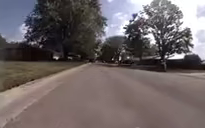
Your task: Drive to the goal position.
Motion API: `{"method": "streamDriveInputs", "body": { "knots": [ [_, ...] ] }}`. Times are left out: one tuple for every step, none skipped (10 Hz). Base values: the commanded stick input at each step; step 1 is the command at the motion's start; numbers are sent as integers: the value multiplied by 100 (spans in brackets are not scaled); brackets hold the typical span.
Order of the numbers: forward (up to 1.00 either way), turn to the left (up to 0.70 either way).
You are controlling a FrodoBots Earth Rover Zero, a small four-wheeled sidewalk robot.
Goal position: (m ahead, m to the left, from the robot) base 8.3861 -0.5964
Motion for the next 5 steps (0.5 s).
{"method": "streamDriveInputs", "body": {
  "knots": [
    [100,0],
    [100,0],
    [100,0],
    [100,0],
    [100,0]
  ]
}}
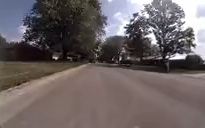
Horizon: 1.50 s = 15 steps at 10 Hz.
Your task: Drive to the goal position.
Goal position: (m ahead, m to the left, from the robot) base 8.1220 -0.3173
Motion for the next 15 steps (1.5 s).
{"method": "streamDriveInputs", "body": {
  "knots": [
    [100,0],
    [100,0],
    [100,0],
    [100,0],
    [100,0],
    [100,0],
    [100,0],
    [100,0],
    [100,0],
    [100,0],
    [100,0],
    [100,0],
    [100,0],
    [100,0],
    [100,0]
  ]
}}
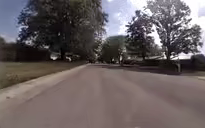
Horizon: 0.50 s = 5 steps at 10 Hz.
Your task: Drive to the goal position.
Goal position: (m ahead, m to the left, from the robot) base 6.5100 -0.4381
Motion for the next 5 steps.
{"method": "streamDriveInputs", "body": {
  "knots": [
    [100,0],
    [100,0],
    [100,0],
    [100,0],
    [100,0]
  ]
}}
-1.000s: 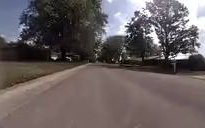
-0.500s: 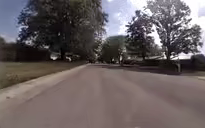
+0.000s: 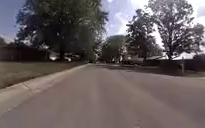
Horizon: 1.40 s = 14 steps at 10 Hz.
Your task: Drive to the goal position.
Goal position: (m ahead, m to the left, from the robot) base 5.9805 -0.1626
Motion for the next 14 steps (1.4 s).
{"method": "streamDriveInputs", "body": {
  "knots": [
    [100,0],
    [100,0],
    [100,0],
    [100,0],
    [100,0],
    [100,0],
    [100,0],
    [100,0],
    [100,0],
    [100,0],
    [100,0],
    [100,0],
    [100,6],
    [100,31]
  ]
}}
